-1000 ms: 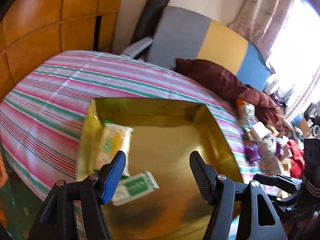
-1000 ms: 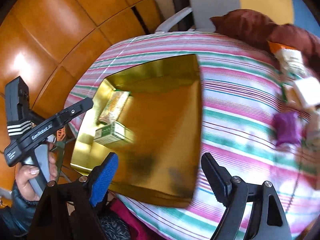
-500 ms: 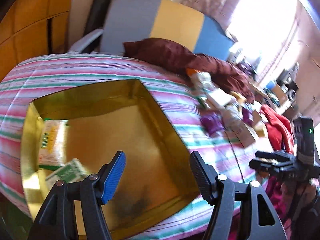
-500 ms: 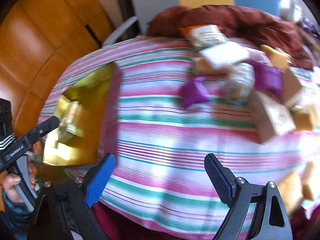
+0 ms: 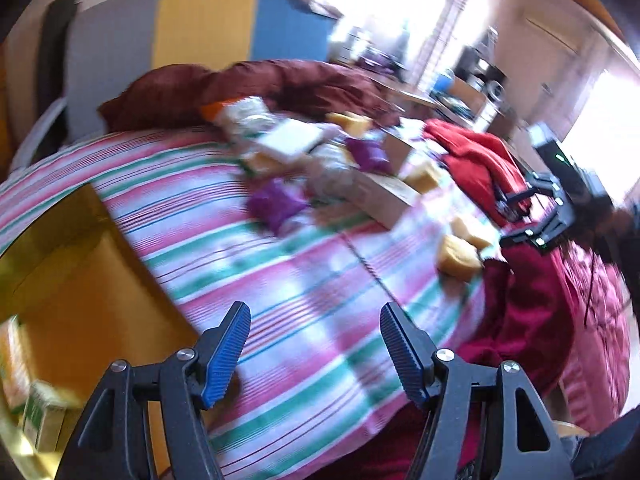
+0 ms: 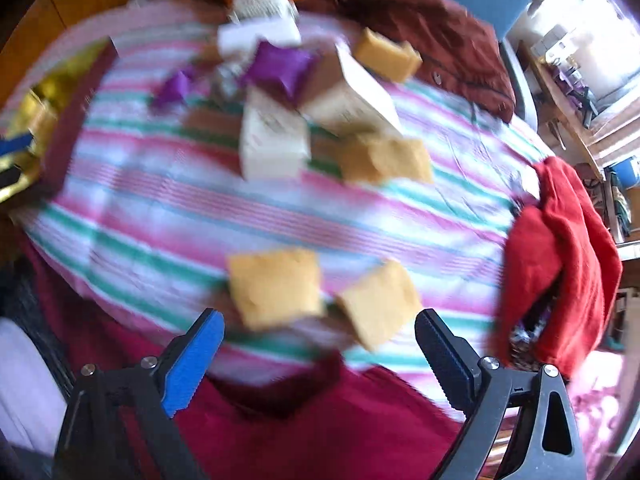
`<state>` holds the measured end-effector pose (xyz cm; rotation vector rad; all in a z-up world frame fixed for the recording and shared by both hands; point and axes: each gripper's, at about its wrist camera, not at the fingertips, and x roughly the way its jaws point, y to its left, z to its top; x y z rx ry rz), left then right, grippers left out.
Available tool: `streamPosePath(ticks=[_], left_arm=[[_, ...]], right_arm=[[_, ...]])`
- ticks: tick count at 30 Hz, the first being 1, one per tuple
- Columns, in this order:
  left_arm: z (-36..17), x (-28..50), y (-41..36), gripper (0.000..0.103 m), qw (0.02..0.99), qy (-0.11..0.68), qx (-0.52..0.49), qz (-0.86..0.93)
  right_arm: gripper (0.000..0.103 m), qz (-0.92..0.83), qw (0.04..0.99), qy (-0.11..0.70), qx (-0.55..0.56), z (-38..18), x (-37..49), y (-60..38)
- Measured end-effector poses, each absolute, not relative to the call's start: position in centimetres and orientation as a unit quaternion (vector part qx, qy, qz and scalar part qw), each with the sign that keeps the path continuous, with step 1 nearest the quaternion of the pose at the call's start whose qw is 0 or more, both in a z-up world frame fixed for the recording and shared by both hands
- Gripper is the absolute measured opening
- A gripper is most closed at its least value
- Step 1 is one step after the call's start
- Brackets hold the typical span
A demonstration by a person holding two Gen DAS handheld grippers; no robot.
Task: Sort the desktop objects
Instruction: 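Move both tools back toward the yellow sponges on the bed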
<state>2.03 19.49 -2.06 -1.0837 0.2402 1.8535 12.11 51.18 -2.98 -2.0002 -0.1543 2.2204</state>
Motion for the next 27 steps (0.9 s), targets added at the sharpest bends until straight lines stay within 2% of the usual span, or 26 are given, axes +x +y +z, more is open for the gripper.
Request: streamPosePath(ticks=[9,24,27], left_arm=[[-3.0,5.3,24.7,0.072,0.535,0.148,-0.443,0.704],[-5.2,7.5,28.1,0.072,0.569,0.181,-0.462,0.656],[-5.5,7.6,28.6,0.072,0.572,0.183,-0.465,0.651]], right_arm=[[0.098,0.668,0.048,-0.088,-0.737,-7.8,10.9,54.4],[0.098,0.647,0.053,-0.08,-0.757,-10.8,9.3,57.5],[0.091,0.654,0.051,-0.072,-0.752,-10.7,9.3,57.9]])
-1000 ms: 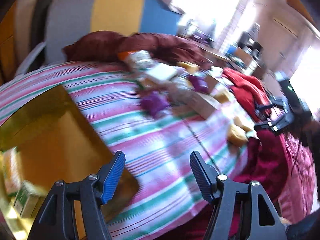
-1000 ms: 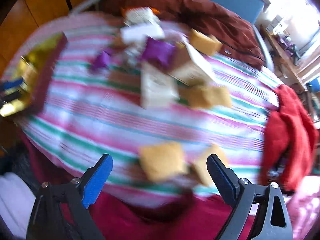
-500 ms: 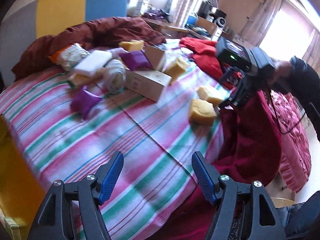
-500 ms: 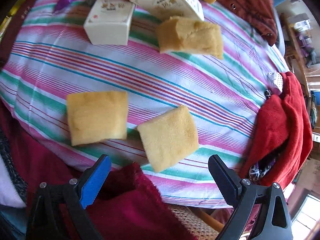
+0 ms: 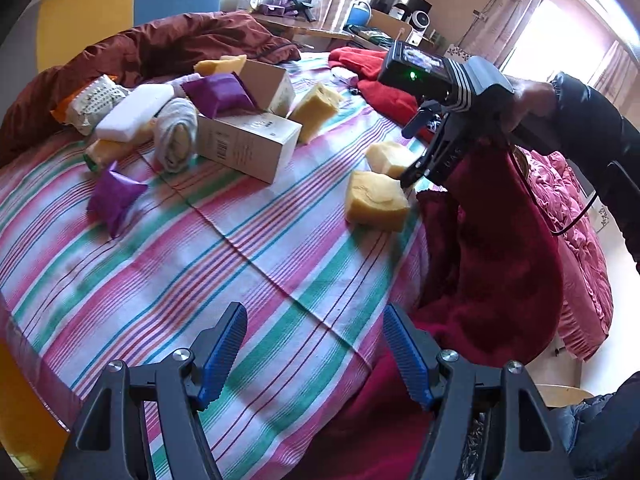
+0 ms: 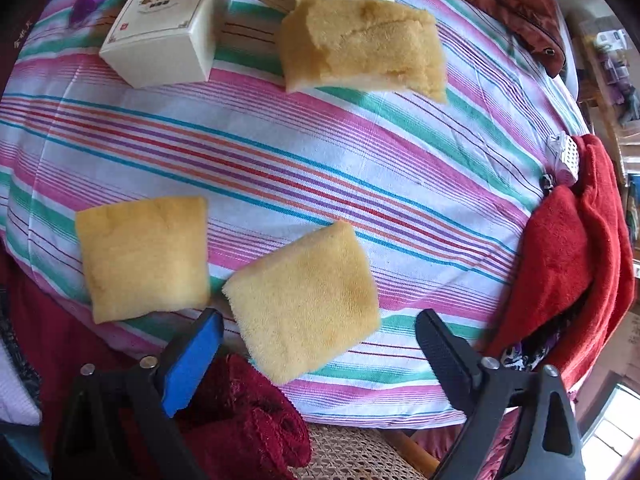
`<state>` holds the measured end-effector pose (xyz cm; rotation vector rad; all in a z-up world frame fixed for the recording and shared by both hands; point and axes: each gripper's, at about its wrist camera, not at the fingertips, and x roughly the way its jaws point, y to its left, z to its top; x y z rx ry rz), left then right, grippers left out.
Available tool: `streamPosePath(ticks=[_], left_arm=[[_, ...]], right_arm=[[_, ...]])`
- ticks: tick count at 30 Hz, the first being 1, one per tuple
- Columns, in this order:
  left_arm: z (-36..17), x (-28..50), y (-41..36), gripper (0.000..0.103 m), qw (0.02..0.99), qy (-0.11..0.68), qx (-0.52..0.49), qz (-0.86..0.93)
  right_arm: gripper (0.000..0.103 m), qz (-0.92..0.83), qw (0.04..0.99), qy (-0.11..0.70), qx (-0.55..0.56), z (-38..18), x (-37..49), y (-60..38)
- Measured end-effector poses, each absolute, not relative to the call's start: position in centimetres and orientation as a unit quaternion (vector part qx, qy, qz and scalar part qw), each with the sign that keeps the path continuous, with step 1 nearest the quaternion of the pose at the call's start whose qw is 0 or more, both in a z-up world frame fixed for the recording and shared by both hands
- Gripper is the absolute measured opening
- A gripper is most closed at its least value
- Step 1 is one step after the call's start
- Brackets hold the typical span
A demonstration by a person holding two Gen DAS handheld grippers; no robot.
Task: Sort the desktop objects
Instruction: 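Move both tools back toward the yellow sponges on the bed, then grasp a yellow sponge with the right tool while the left tool grasps another sponge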
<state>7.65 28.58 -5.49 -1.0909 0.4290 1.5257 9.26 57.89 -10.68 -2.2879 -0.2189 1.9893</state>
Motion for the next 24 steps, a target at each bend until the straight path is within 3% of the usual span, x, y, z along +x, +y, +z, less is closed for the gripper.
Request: streamPosePath(ticks=[2,3,16,24], left_arm=[[-5.8,7.7,28.9,0.072,0.573,0.181,-0.469,0.647],[-5.9,7.7,29.1,0.072,0.574,0.18,-0.47,0.646],[-6.8,8.7,32.4,0.072,0.588,0.177,-0.484,0.624],[-7.1,9.5,36.3,0.072,0.601,0.185,-0.483,0.609]], right_arm=[[0.07,0.651,0.054,-0.068,-0.754,-11.0,9.4,58.2],[0.065,0.652,0.048,-0.062,-0.754,-11.1,9.6,58.3],[0.06,0.686,0.052,-0.025,-0.726,-9.8,10.0,59.7],[0.064,0.68,0.05,-0.012,-0.731,-9.8,10.0,60.2]])
